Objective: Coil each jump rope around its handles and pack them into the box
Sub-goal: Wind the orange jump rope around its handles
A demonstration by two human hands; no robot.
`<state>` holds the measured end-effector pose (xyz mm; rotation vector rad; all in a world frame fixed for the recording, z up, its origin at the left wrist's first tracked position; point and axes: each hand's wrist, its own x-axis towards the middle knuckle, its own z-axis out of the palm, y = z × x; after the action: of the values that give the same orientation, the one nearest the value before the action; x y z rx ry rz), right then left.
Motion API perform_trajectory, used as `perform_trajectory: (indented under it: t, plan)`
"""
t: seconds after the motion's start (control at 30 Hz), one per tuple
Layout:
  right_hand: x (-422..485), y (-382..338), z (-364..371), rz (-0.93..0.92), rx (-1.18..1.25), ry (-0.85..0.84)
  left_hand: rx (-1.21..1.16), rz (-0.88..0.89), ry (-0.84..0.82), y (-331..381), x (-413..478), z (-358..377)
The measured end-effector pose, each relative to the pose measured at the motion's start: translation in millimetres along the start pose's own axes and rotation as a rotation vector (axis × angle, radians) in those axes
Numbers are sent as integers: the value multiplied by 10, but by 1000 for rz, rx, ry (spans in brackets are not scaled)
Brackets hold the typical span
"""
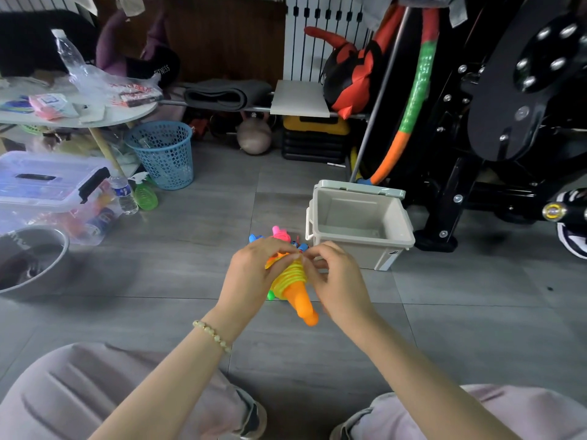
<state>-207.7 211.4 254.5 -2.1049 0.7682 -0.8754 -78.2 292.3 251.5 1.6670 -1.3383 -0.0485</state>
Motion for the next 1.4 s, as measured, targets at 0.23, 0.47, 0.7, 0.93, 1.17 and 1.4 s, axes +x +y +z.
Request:
perform_trajectory:
  t: [0.23, 0.47, 0.7, 0.93, 1.17, 1.4]
  plan:
    - [8, 81, 134, 1, -76, 124, 75, -538, 78, 160, 9, 180]
    - [59, 95, 124, 163, 127, 179, -579, -792, -74, 209, 105, 287]
    - [58, 95, 86, 368, 479, -67, -650, -626, -167, 1, 90, 119]
    - [45, 25, 58, 184, 327, -27, -805, -699, -251, 54, 73, 95]
    - [16, 44, 52, -129, -74, 81, -873, -778, -166, 120, 39, 179]
    - [-18, -37, 73, -155, -35, 186, -914, -830, -79, 175, 94, 188]
